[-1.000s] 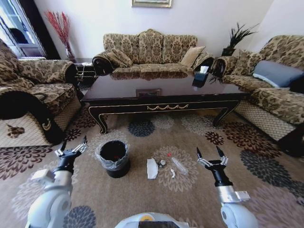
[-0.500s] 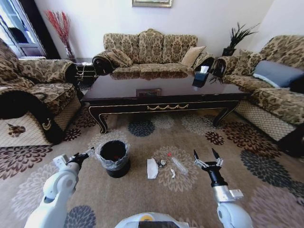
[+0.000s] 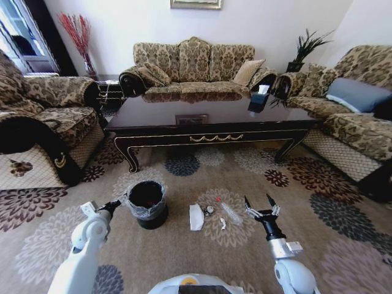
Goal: Move to the front of the table and pick up the trash from the floor, then place it into the trash bin.
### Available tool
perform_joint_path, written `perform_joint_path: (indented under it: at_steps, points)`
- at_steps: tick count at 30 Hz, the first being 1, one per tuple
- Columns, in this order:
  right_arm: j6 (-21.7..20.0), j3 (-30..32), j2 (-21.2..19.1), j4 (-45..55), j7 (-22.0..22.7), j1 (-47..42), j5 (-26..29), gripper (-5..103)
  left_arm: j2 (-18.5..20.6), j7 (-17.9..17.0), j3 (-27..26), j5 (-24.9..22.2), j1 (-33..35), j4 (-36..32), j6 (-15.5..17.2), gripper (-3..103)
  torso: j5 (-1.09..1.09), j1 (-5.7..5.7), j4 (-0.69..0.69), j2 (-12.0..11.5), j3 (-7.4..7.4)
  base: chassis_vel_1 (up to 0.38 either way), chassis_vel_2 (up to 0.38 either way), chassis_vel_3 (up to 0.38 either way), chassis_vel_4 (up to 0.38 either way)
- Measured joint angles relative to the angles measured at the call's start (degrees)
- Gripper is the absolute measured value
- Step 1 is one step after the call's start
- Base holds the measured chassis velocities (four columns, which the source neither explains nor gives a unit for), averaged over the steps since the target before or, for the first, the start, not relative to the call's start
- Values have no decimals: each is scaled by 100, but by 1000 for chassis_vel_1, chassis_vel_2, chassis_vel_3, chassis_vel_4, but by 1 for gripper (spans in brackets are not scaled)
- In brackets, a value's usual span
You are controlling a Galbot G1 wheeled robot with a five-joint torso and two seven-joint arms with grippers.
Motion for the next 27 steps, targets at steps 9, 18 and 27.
perform_joint_path:
  at_steps: [9, 18, 27]
  points:
    - [9, -101, -6, -143, -28, 110, -65, 100, -149, -497, 188, -317, -348, 163, 300, 100, 0, 0, 0, 0, 0, 0, 0, 0, 0]
    - [14, -152, 24, -320, -35, 227, -118, 100, -9, -934, 355, -593, -636, 177, 774, 100, 1, 0, 0, 0, 0, 0, 0, 0, 0]
    - [15, -141, 22, -397, -38, 278, -122, 100, -119, -1141, 609, -656, -820, 574, 891, 100, 0, 0, -1, 0, 0, 0, 0, 0, 0]
